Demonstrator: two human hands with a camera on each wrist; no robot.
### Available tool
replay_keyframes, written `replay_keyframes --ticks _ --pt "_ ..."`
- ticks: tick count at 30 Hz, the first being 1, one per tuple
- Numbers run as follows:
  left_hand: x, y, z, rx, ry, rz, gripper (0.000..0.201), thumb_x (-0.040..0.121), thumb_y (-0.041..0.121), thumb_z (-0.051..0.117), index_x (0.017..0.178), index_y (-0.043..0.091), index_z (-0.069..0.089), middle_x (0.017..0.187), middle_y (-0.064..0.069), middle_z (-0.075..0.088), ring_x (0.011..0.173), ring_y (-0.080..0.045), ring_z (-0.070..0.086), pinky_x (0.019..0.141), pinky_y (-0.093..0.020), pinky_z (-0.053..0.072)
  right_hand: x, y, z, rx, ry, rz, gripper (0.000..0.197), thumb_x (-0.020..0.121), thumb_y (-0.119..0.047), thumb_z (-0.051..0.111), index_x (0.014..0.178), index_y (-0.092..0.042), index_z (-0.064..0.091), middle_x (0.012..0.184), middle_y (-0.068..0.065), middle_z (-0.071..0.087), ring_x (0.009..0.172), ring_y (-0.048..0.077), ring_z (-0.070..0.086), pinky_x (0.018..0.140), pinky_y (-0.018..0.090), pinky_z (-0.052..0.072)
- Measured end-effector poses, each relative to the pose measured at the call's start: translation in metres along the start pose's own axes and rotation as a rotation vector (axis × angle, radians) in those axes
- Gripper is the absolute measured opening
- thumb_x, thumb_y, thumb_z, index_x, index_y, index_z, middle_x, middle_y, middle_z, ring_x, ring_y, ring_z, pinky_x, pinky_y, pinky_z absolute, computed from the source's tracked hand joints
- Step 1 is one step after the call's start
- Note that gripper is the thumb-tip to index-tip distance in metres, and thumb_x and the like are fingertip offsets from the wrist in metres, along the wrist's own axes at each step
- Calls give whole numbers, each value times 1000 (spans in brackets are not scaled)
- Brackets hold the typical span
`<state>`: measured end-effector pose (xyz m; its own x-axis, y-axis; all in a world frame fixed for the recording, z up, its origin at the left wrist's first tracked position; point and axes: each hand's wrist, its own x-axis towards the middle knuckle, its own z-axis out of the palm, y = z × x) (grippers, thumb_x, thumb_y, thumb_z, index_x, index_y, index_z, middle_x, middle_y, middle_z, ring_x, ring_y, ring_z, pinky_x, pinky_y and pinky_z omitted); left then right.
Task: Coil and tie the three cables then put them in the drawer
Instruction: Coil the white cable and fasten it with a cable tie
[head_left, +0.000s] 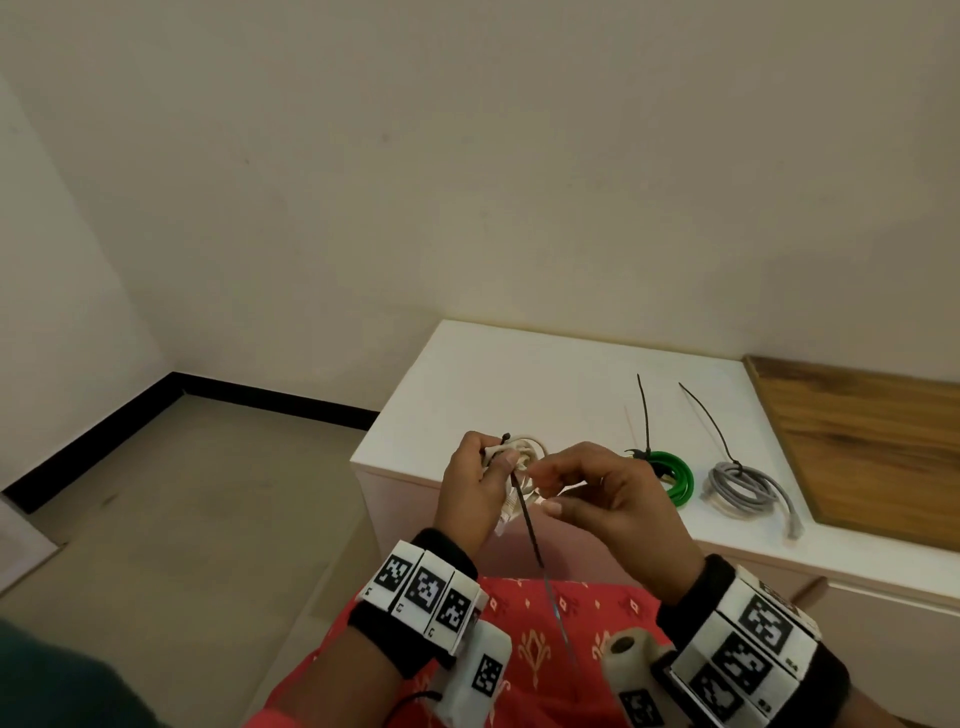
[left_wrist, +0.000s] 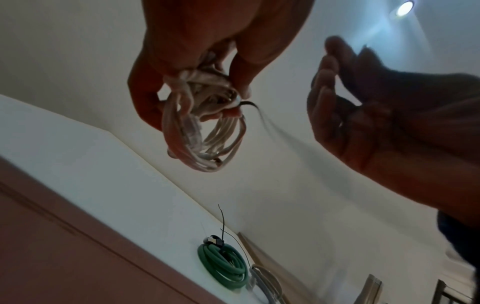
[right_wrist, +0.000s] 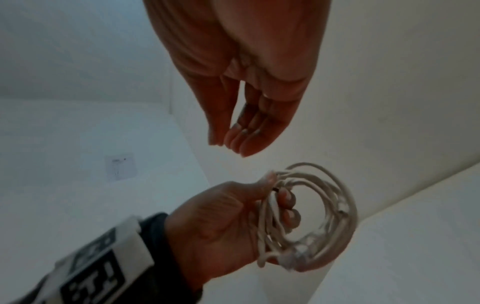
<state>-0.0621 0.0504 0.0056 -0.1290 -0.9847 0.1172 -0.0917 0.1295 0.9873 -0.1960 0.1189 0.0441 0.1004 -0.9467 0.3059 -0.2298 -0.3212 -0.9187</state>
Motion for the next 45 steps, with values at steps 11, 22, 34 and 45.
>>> replay_keyframes --ticks 11,22,34,45 --pt "0 5 2 -68 -47 -107 8 90 8 51 84 12 52 86 -17 61 79 -26 57 77 -42 48 -2 33 3 -744 -59 -630 23 91 -25 49 81 -21 69 101 -5 52 89 17 55 60 32 52" --pt "1 1 -1 -84 -60 -119 17 91 5 49 76 13 46 70 -10 55 58 -19 50 55 -27 40 -2 -13 4 300 103 -22 18 66 -15 77 78 -6 67 56 1 63 55 10 60 58 19 51" --pt "-12 12 11 -79 -171 38 14 86 19 52 76 15 45 75 -18 57 65 -26 53 63 -38 44 2 -8 -4 298 230 420 29 78 -3 65 51 -9 58 42 3 57 38 13 48 39 17 38" --pt "-14 12 13 -74 -205 102 12 80 24 49 78 13 46 73 -15 58 68 -24 54 66 -38 45 3 -10 -3 285 215 447 23 80 -5 64 57 -5 58 41 -1 57 38 10 50 41 18 40"
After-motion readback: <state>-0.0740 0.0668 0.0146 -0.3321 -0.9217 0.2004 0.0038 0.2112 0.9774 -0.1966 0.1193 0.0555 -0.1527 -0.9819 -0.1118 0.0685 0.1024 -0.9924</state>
